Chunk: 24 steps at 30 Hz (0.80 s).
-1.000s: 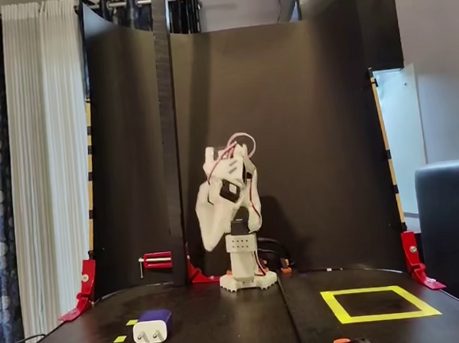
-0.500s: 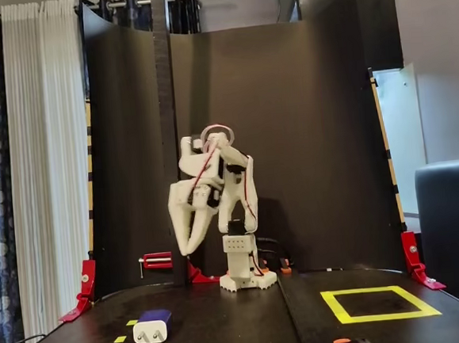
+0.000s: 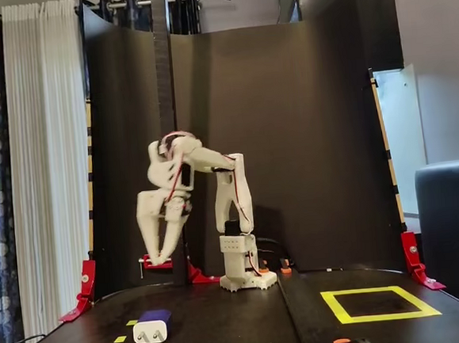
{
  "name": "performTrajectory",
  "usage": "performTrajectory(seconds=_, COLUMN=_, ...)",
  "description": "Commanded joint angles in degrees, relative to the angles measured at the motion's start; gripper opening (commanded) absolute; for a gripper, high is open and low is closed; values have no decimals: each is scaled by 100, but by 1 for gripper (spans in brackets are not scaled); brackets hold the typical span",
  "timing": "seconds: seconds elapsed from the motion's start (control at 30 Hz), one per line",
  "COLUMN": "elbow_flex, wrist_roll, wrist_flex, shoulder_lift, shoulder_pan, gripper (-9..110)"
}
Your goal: Grasp a block and put it in the designated area.
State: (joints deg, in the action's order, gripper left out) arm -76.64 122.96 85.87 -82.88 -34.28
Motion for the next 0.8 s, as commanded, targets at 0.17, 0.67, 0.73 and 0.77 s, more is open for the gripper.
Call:
performTrajectory(seconds=0.17, elbow_flex=624, wrist_roll=396, wrist_flex=-79, shoulder_lift=571, shoulder_pan=-290, gripper=0)
performTrajectory(seconds=0.67, elbow_flex=624, wrist_roll=413, wrist_flex=-220, shoulder_lift=949, shoulder_pan=-272, gripper=1)
performTrajectory(seconds=0.73, elbow_flex=624, wrist_roll=413, wrist_flex=-237, shoulder_lift=967, shoulder_pan=-281, gripper=4)
performTrajectory(seconds=0.77, elbow_flex=624, wrist_roll=413, wrist_flex=-272, shoulder_lift=984, shoulder_pan=-281, gripper=10)
